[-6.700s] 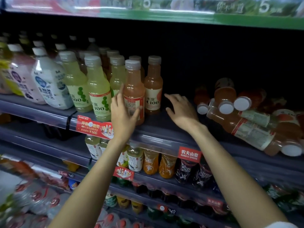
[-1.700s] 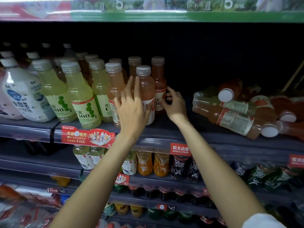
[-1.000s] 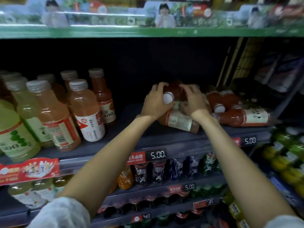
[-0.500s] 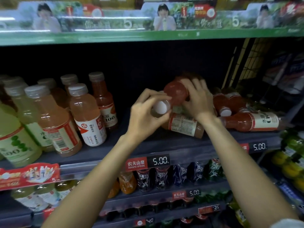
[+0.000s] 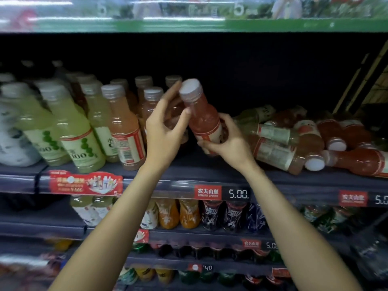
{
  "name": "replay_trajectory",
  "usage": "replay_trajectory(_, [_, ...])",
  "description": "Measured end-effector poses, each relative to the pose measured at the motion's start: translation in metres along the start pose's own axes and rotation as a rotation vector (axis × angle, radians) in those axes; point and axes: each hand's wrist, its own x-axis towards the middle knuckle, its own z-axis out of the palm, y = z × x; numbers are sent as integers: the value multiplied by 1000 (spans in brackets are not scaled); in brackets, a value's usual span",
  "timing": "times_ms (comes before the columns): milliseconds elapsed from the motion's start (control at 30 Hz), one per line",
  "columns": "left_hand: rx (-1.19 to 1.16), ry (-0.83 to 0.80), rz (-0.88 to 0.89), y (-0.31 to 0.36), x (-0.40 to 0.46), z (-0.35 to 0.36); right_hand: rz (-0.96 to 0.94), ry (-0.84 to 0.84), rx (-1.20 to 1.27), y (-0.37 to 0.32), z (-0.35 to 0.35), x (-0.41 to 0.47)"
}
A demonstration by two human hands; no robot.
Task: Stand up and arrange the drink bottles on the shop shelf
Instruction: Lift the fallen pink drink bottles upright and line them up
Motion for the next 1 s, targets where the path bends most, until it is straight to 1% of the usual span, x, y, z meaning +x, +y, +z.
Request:
replay_trajectory(67, [83, -56, -22, -10, -3, -8, 91, -14, 133, 2, 16, 4])
replay_trajectory(167, [274, -165, -26, -23, -9, -11, 212, -7, 286, 3, 35, 12])
replay_trajectory(233, [362, -199, -33, -27, -14, -7, 256, 3, 331, 7, 47, 16])
replay_trajectory(300, [425, -199, -66, -27, -18, -3, 265, 4, 333, 10, 56, 18])
replay_trajectory(367, [487, -187, -89, -29, -22, -3, 245, 5, 273, 14, 61, 18])
replay_trajectory(433, [515, -177, -99, -33, -25, -7, 210, 8, 143, 17, 60, 19])
replay_trajectory(500, [533, -168, -84, -36, -27, -10, 186, -28, 49, 20, 56, 21])
replay_trajectory(567, [611, -188, -17, -39, -28, -12, 173, -97, -20, 19, 47, 24])
replay_trajectory(633, [778, -194, 65, -41, -29, -11, 133, -165, -70, 19, 36, 23])
replay_trajectory(700, [887, -136, 122, -41, -33, -6, 78, -204, -120, 19, 19, 14])
replay_trajectory(733, [893, -97, 162, -41, -35, -2, 40, -190, -193, 19, 8, 7])
replay_trajectory(767, [878, -70, 218, -41, -37, 5, -7, -134, -326, 21, -5, 0])
replay_trajectory(800, [856, -71, 277, -42, -38, 10, -68, -53, -513, 22, -15, -7])
replay_trajectory(833, [821, -111, 326, -42, -38, 18, -115, 33, -735, 23, -28, -13])
replay_trajectory(867, [785, -177, 344, -43, -38, 26, -116, 87, -942, 23, -38, -17])
replay_trajectory(900, [752, -276, 318, -43, -37, 33, -60, 82, -1098, 24, -46, -19])
replay_trajectory(933, [726, -386, 247, -43, -36, 41, 41, 26, -1209, 24, -52, -19])
replay_trajectory(967, [704, -482, 142, -45, -36, 49, 146, -51, -1279, 26, -57, -20])
replay_trajectory(1000, [662, -546, 26, -47, -38, 57, 229, -110, -1310, 29, -62, -20])
